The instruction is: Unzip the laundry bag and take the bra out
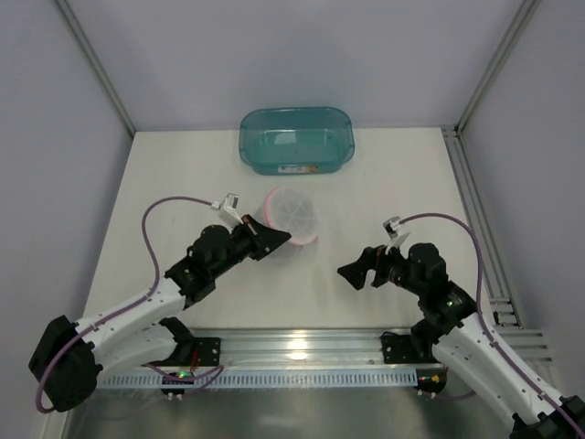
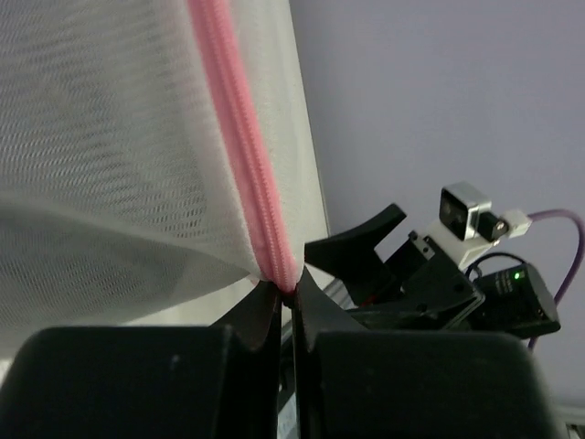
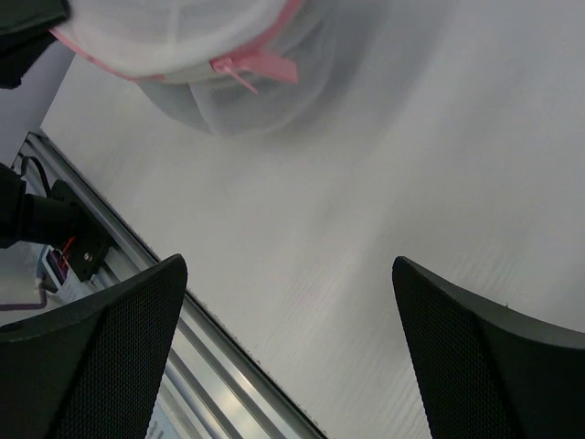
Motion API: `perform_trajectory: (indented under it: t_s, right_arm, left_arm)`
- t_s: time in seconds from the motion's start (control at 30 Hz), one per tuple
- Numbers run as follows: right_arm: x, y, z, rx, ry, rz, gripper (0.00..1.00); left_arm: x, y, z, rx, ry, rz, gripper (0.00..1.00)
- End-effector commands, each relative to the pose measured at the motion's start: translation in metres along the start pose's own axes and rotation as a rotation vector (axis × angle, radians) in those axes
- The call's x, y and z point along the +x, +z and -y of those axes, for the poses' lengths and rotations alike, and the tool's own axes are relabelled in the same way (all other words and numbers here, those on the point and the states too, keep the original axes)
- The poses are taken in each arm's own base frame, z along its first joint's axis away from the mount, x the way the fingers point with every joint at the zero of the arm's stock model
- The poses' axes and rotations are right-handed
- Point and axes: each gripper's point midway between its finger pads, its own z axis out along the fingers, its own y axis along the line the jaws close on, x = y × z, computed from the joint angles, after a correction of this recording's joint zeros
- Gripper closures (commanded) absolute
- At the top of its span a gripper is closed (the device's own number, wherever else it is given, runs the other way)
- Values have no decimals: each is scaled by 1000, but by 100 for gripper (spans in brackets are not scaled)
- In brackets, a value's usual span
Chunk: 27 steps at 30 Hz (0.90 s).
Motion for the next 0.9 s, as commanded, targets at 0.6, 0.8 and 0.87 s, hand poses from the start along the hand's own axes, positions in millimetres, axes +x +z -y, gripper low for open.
perform_trajectory:
  t_s: [0.6,0.8,0.87]
  right_arm:
    - [9,51,-37,-141,-47,-69,13]
    - [3,61,-20,-41,-69,-48,23]
    - [1,62,-16,-17,-75,-40,25]
  left_arm:
    - [53,20,-1,149,-200,-234,100]
    - [54,17,-2,130,-188,-244,100]
    - [56,15,-7,107,-175,-253,100]
